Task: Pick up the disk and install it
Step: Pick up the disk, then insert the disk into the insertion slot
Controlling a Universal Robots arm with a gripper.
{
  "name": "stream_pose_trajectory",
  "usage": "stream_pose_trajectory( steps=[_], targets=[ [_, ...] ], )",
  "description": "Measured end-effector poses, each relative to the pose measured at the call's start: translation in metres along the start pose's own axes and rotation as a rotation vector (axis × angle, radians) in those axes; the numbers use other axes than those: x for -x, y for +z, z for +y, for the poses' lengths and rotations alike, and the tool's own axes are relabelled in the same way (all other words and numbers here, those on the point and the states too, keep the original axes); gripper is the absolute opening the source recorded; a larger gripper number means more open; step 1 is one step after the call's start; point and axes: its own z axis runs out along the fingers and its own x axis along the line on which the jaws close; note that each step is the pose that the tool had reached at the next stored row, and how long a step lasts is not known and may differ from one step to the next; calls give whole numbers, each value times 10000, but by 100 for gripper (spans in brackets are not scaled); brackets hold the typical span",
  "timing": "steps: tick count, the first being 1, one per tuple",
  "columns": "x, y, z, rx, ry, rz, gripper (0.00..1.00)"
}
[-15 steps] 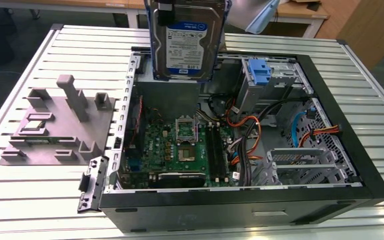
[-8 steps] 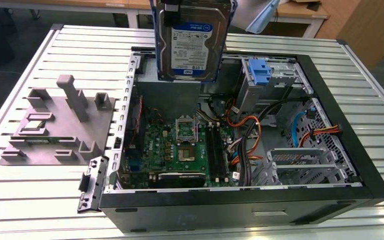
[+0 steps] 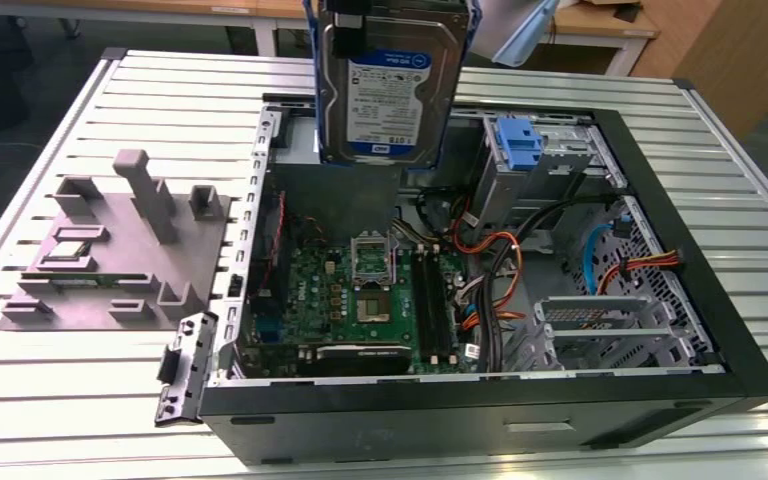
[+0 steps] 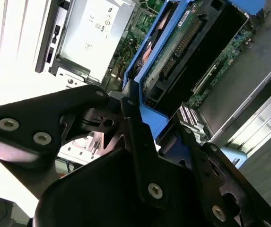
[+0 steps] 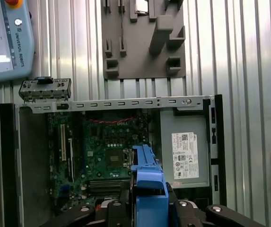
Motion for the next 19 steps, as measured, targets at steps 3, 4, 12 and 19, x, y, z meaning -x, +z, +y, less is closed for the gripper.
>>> stream_pose_trajectory(
  steps=[3,4,12,19],
  targets=[
    [3,1,-52,-2,55,-1,36],
    [4,1,-69,-2,72,0,36],
    [11,3,-176,-5,187,0,36],
    [12,2,-202,-5,188,4,36]
  ],
)
